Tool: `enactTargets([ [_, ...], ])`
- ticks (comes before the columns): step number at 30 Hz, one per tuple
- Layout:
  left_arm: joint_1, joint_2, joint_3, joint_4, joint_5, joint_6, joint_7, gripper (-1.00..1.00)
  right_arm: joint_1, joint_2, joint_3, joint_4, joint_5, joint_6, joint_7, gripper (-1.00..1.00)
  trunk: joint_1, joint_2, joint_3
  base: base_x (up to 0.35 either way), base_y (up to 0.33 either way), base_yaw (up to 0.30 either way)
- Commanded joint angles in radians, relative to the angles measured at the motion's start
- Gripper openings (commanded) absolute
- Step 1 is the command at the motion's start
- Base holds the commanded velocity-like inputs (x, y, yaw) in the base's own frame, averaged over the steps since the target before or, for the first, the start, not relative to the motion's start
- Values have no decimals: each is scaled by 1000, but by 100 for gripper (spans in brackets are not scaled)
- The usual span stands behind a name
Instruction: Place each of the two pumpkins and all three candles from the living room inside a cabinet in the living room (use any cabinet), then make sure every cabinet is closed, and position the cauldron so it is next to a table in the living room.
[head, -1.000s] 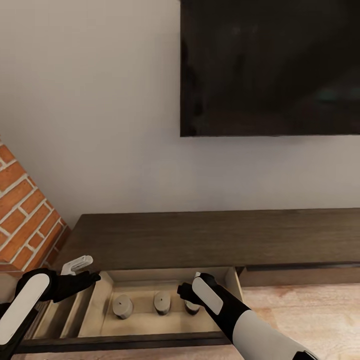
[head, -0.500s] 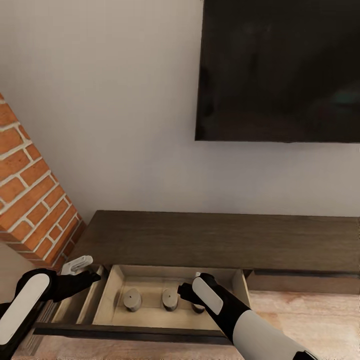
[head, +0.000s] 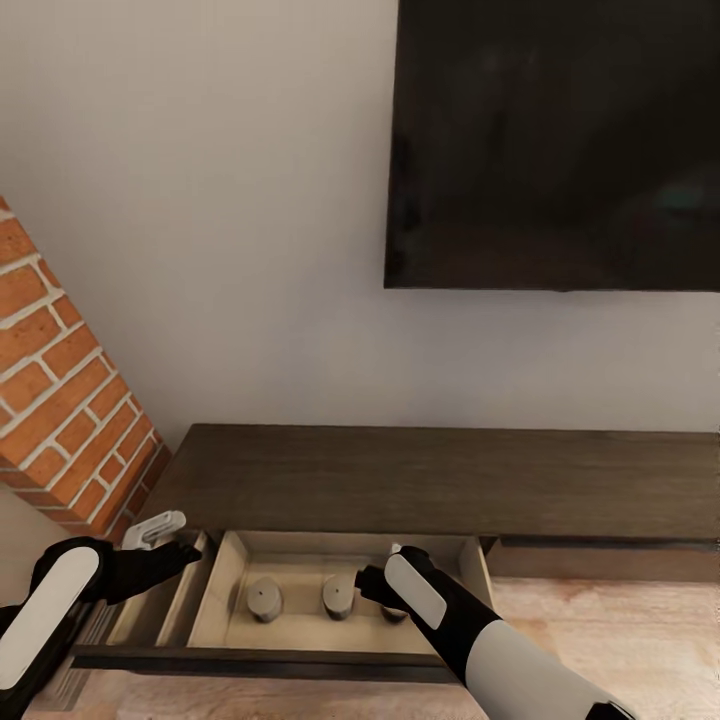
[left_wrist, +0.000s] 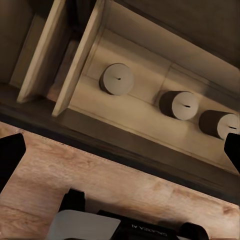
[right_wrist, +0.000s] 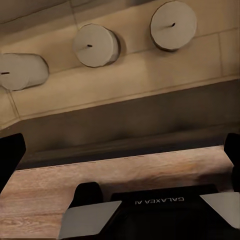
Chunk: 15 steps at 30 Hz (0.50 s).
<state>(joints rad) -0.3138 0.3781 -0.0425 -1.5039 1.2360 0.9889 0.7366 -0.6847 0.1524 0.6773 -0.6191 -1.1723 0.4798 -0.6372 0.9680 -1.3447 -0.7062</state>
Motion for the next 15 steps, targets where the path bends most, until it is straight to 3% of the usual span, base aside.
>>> enactTargets([
  [1, -1, 1, -1, -1, 10, 0, 10, 100, -1, -1, 4, -1, -6, 2, -7, 100, -4, 7, 2, -124, 0, -1],
  [6, -1, 1, -1, -1, 10, 0, 10, 100, -1, -1, 4, -1, -6, 2, -7, 100, -23, 42, 18, -85, 0, 0],
  [15, -1, 1, 10, -1, 11, 2, 9, 100, -1, -1, 4, -1, -6, 1, -7, 100, -27, 49, 21, -287, 0, 0],
])
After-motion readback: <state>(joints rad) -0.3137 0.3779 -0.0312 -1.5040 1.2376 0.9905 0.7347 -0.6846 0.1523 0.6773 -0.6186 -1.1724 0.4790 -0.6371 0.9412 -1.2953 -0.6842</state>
